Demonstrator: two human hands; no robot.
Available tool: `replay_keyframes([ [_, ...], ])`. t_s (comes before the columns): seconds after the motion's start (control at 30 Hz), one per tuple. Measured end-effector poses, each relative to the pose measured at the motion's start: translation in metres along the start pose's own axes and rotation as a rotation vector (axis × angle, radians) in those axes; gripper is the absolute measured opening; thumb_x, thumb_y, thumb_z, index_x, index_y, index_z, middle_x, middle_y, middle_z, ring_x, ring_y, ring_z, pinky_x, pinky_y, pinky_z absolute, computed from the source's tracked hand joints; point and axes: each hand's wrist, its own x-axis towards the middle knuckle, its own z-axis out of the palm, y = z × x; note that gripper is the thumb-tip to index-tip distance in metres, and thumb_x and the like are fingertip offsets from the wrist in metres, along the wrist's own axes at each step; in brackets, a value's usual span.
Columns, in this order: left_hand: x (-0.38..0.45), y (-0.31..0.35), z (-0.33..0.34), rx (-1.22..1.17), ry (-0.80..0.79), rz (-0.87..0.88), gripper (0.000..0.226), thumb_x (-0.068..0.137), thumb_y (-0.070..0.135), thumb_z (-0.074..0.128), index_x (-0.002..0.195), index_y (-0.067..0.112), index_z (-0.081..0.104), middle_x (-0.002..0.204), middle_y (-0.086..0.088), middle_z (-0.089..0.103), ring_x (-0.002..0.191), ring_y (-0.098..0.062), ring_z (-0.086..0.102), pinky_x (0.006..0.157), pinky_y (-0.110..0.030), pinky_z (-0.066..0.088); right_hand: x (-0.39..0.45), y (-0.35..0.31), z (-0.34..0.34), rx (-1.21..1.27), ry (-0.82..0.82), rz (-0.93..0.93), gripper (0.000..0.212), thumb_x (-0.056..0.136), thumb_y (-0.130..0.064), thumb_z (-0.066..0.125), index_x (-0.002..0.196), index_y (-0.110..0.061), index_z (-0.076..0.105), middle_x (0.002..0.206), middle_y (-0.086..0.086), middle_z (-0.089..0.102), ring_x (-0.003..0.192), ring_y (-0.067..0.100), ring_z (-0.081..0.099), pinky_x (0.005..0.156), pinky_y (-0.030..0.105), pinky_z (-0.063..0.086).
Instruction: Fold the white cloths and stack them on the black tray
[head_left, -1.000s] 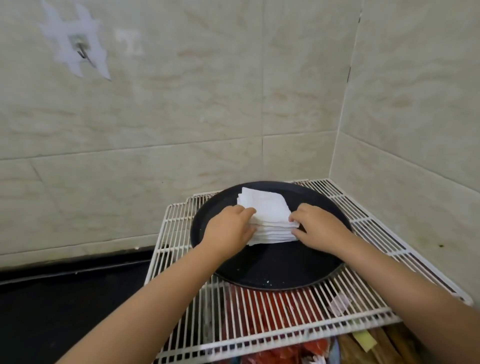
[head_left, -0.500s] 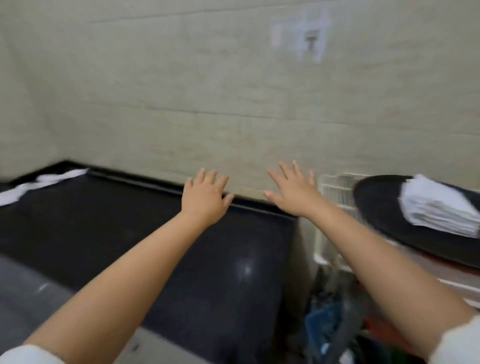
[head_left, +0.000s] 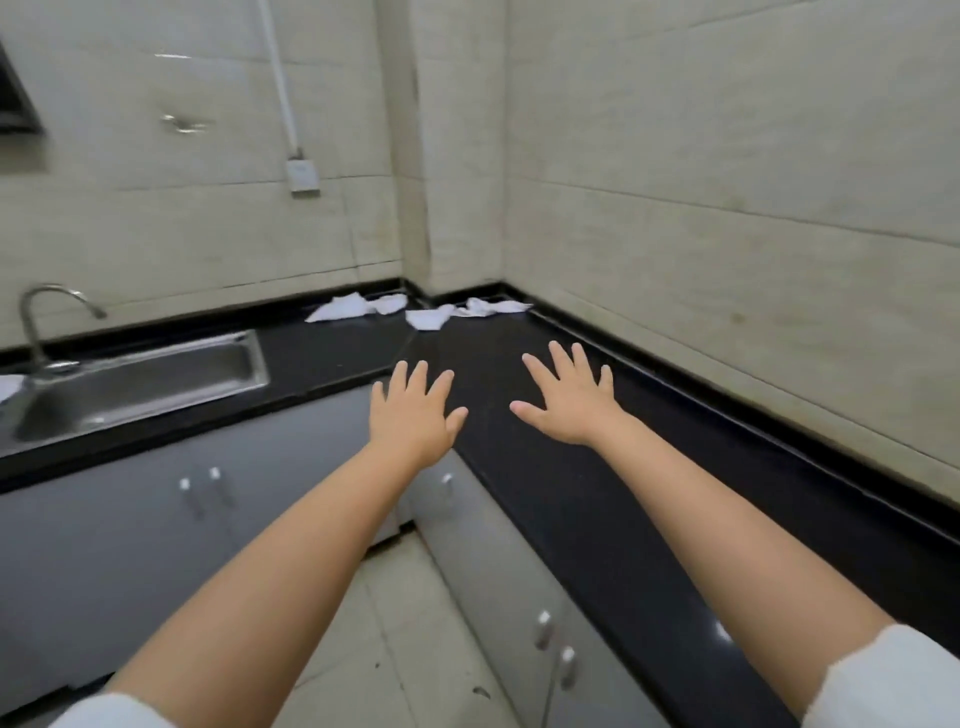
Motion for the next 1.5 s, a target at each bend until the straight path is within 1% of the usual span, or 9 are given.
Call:
replay_keyframes([
  [0.13, 0.071, -0.06, 0.008, 0.01, 0.012, -0.068, 0.056, 0.098, 0.046, 0.026, 0.148, 0.026, 0.011, 0.158, -0.004, 0.005, 0.146, -0.026, -0.003, 0.118, -0.047, 0.007, 0.103, -0.045, 0.012, 0.019, 0.001, -0.093, 0.067, 0.093, -0.053, 0.033, 0.147, -0.029, 0.002, 0.157, 0.007, -0.011, 0.144, 0.029, -0.016, 0.114, 0.056, -0.002],
  [0.33, 0.206, -0.133, 0.006, 0.047, 0.037, -0.126, 0.055, 0.098, 0.044, 0.027, 0.148, 0.026, 0.012, 0.158, -0.004, 0.008, 0.146, -0.026, 0.0, 0.118, -0.047, 0.008, 0.262, -0.078, 0.015, 0.078, 0.026, -0.159, 0.063, 0.093, -0.049, 0.036, 0.146, -0.026, 0.009, 0.158, 0.006, -0.005, 0.145, 0.029, -0.011, 0.114, 0.058, 0.002],
  [0.53, 0.308, -0.197, 0.02, 0.053, 0.05, -0.163, 0.054, 0.098, 0.043, 0.03, 0.147, 0.023, 0.017, 0.156, -0.006, 0.015, 0.145, -0.027, 0.004, 0.116, -0.048, 0.011, 0.384, -0.103, 0.023, 0.081, 0.038, -0.162, 0.062, 0.094, -0.047, 0.036, 0.147, -0.024, 0.012, 0.158, 0.007, 0.002, 0.145, 0.029, -0.005, 0.116, 0.053, 0.007],
  [0.67, 0.385, -0.239, 0.044, 0.038, 0.023, -0.153, 0.054, 0.098, 0.043, 0.03, 0.147, 0.023, 0.016, 0.157, -0.007, 0.012, 0.145, -0.028, 0.003, 0.116, -0.049, 0.011, 0.464, -0.118, 0.046, 0.045, 0.029, -0.138, 0.062, 0.094, -0.046, 0.035, 0.147, -0.023, 0.012, 0.158, 0.007, 0.003, 0.145, 0.03, -0.003, 0.115, 0.053, 0.008],
  [0.83, 0.497, -0.29, 0.079, 0.035, -0.007, -0.051, 0.055, 0.098, 0.043, 0.029, 0.146, 0.022, 0.017, 0.156, -0.01, 0.012, 0.145, -0.029, 0.004, 0.116, -0.048, 0.013, 0.572, -0.135, 0.085, 0.025, 0.014, -0.053, 0.062, 0.094, -0.047, 0.036, 0.146, -0.022, 0.015, 0.157, 0.007, 0.008, 0.144, 0.03, 0.002, 0.114, 0.053, 0.013],
  [1.1, 0.643, -0.338, 0.139, 0.021, -0.195, 0.168, 0.053, 0.099, 0.043, 0.029, 0.146, 0.021, 0.018, 0.156, -0.01, 0.012, 0.145, -0.029, 0.003, 0.116, -0.046, 0.011, 0.699, -0.131, 0.132, 0.028, -0.121, 0.19, 0.058, 0.093, -0.043, 0.039, 0.142, -0.016, 0.024, 0.152, 0.01, 0.023, 0.141, 0.031, 0.014, 0.111, 0.054, 0.025],
  [1.27, 0.684, -0.343, 0.191, -0.015, -0.312, 0.237, 0.053, 0.099, 0.041, 0.031, 0.146, 0.021, 0.018, 0.157, -0.011, 0.011, 0.146, -0.029, 0.003, 0.117, -0.048, 0.011, 0.744, -0.122, 0.177, 0.063, -0.223, 0.292, 0.043, 0.093, -0.038, 0.042, 0.123, -0.008, 0.045, 0.125, 0.015, 0.051, 0.118, 0.033, 0.045, 0.093, 0.044, 0.042],
  [1.37, 0.695, -0.35, 0.221, -0.03, -0.406, 0.249, 0.053, 0.099, 0.041, 0.029, 0.147, 0.022, 0.015, 0.158, -0.01, 0.006, 0.146, -0.027, -0.001, 0.118, -0.047, 0.009, 0.776, -0.121, 0.211, 0.113, -0.292, 0.347, 0.036, 0.093, -0.032, 0.043, 0.115, -0.006, 0.052, 0.12, 0.017, 0.054, 0.113, 0.035, 0.05, 0.089, 0.043, 0.044],
  [1.5, 0.704, -0.368, 0.246, -0.03, -0.477, 0.216, 0.054, 0.099, 0.041, 0.029, 0.148, 0.022, 0.013, 0.158, -0.009, 0.005, 0.146, -0.027, -0.001, 0.118, -0.045, 0.008, 0.819, -0.124, 0.247, 0.122, -0.273, 0.433, 0.031, 0.093, -0.023, 0.043, 0.114, -0.004, 0.055, 0.122, 0.015, 0.052, 0.114, 0.032, 0.049, 0.088, 0.038, 0.044],
])
